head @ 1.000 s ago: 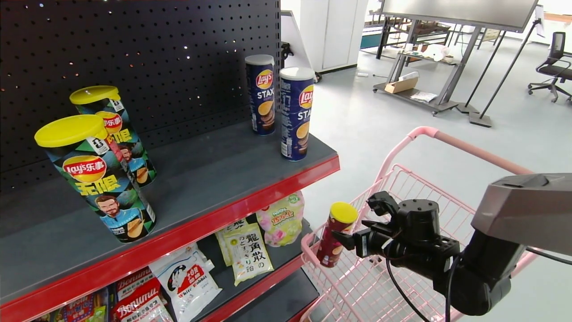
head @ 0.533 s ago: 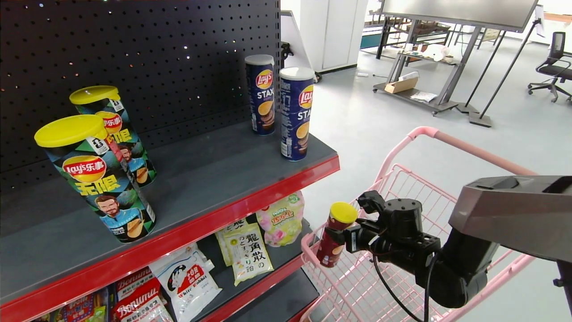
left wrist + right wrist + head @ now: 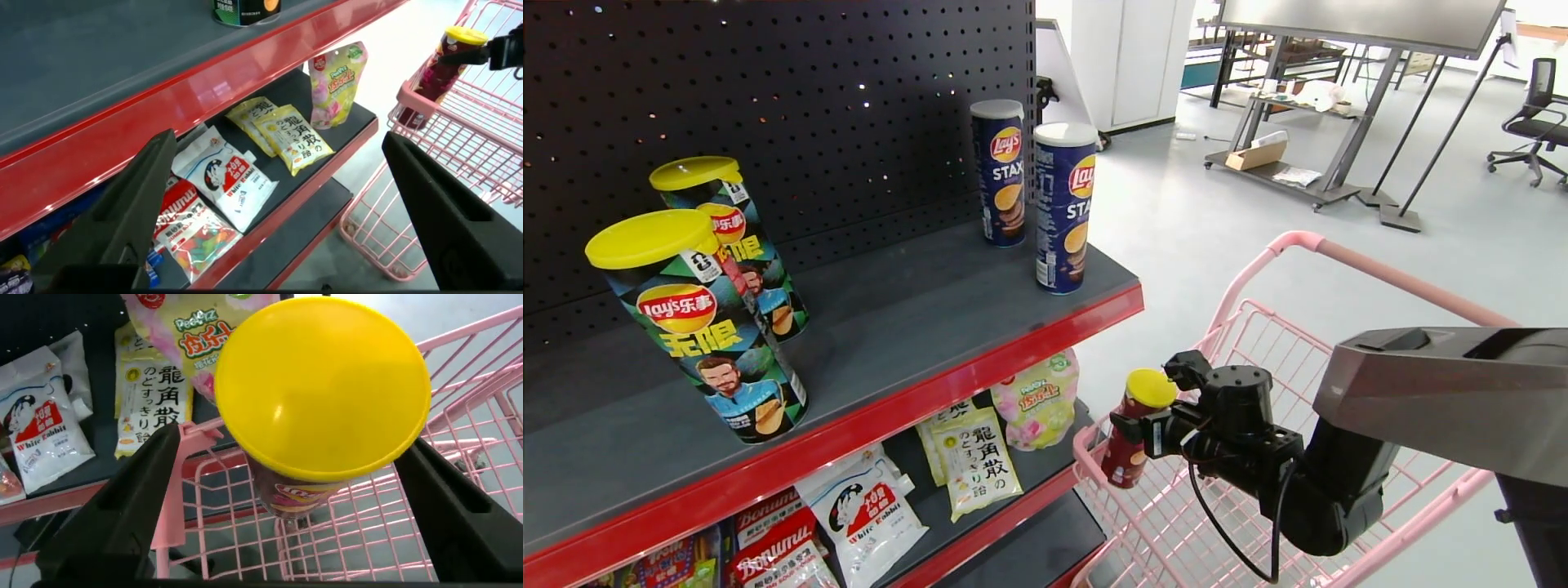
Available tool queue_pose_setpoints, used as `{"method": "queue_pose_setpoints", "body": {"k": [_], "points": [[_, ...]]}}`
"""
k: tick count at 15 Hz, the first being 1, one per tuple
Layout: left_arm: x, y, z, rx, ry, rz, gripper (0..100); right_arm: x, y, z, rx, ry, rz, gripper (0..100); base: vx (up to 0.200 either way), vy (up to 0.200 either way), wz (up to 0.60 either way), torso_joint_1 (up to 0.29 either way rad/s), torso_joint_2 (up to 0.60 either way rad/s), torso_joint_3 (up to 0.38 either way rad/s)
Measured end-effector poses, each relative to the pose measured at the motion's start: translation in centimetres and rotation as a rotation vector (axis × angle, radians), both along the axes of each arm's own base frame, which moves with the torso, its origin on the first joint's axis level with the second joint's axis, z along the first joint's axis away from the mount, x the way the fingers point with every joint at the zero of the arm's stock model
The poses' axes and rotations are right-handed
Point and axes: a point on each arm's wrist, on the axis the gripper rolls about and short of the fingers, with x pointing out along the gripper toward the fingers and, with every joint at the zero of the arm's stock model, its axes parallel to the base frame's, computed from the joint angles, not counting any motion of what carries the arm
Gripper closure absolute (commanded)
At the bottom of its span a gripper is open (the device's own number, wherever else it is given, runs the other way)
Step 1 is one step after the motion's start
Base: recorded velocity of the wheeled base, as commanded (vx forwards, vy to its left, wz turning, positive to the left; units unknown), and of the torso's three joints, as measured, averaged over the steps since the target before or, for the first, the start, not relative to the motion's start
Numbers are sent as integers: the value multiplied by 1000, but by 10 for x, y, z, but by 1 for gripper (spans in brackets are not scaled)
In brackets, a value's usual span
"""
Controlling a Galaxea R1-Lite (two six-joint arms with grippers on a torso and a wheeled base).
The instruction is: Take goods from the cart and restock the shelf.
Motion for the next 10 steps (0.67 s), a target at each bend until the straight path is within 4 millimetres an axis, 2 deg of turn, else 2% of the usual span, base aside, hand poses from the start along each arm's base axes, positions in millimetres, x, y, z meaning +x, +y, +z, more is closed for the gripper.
{"method": "queue_pose_setpoints", "body": {"k": [9,10], "points": [[0,0,0,2,-1,-2,0,7,2,-7,-4,-1,-12,0,0,0,0,0,0,0],[0,0,0,2,0,-2,0,9,3,-8,-6,-8,-23,100,0,0,0,0,0,0]]}}
